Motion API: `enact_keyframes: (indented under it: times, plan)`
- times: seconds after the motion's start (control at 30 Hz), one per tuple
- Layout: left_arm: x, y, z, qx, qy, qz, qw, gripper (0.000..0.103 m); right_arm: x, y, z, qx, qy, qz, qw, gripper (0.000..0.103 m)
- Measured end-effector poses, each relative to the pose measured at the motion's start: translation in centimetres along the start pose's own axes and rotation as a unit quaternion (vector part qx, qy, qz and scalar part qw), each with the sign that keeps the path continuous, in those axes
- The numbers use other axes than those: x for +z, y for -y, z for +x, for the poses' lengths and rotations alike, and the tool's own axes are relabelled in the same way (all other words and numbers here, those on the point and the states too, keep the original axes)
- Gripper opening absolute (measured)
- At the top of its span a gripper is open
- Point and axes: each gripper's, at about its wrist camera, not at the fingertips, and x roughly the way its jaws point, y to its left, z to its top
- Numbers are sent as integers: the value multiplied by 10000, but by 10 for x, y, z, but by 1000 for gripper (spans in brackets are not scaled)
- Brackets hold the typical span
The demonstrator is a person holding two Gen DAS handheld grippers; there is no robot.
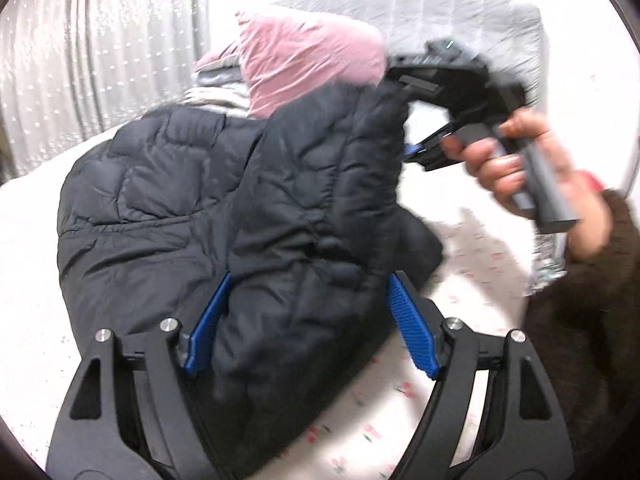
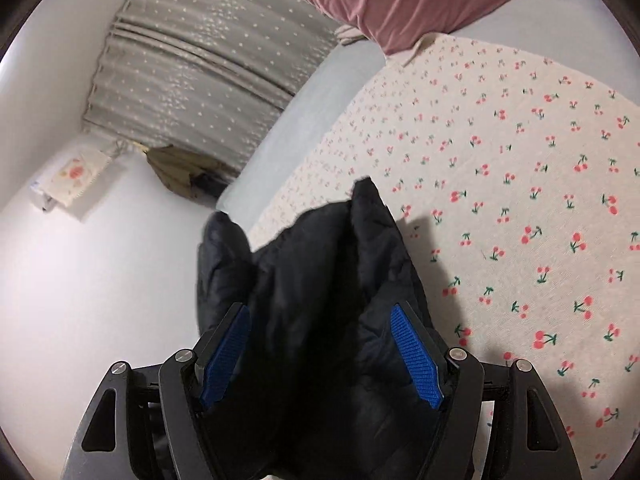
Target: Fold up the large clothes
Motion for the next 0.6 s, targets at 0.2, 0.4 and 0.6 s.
enact_keyframes:
  times: [0.2,0.4,0.6]
  plan:
    - [-1,-17,-60,-894,1011,-385,9901,78,-15,-16,-16,151,220,-137,9995,74]
    - [6,-36,-37,-245,1084,-1095,9878,80,-18,-15,-25,131,84,-196,9997,75]
    - [6,-51,15,-381,694,-1691,9824,80,-25,-19,-13,93,-170,-340,9992,77]
